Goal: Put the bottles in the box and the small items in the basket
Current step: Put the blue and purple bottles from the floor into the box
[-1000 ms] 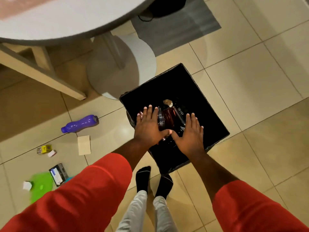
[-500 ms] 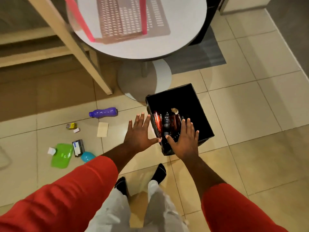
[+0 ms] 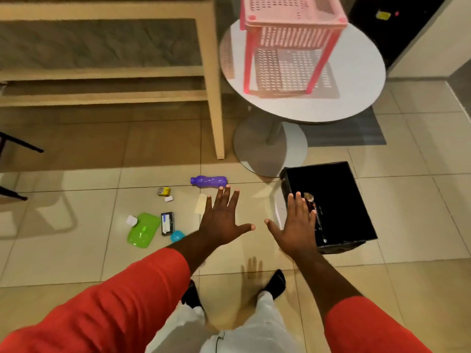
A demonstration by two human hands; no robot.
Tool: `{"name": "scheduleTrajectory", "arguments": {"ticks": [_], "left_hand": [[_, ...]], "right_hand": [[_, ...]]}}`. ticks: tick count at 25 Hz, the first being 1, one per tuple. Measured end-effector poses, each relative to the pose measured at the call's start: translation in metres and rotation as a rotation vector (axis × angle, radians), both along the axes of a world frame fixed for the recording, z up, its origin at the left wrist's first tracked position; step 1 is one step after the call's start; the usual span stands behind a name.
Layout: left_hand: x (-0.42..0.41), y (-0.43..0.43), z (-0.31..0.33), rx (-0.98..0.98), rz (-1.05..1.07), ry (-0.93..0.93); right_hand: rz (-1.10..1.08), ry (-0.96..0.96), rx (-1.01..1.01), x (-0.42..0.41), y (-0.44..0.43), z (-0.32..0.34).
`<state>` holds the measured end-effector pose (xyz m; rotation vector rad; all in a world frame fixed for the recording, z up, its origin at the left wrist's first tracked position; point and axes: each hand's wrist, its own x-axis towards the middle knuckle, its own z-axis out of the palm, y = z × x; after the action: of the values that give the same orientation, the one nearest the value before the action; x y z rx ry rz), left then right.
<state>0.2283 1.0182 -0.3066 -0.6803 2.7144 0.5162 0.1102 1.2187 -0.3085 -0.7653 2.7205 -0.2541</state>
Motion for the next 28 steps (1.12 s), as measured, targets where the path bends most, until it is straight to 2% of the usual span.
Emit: {"name": "scheduleTrajectory", "arguments": {"ticks": [7, 12, 20, 28], "left_hand": [[0.116, -0.099, 0.005, -0.051, 0.124, -0.011], [0.152, -0.141, -0.004, -0.056, 0.276, -0.047], [0.146, -0.153, -0.047, -0.001, 0.553, -0.11], [0.078, -0.14, -0.123, 0.148, 0.847, -0.127]], "right_hand": [[0.109, -0.056, -0.012, 0.086, -0.12, 0.018], [0.271, -0.086, 0.023, 0.101, -0.181, 0.005], [0.564, -0.171, 0.067, 0.06, -0.26, -0.051], [0.804, -0.188, 0.131, -0.028, -0.316, -0.136]]}}
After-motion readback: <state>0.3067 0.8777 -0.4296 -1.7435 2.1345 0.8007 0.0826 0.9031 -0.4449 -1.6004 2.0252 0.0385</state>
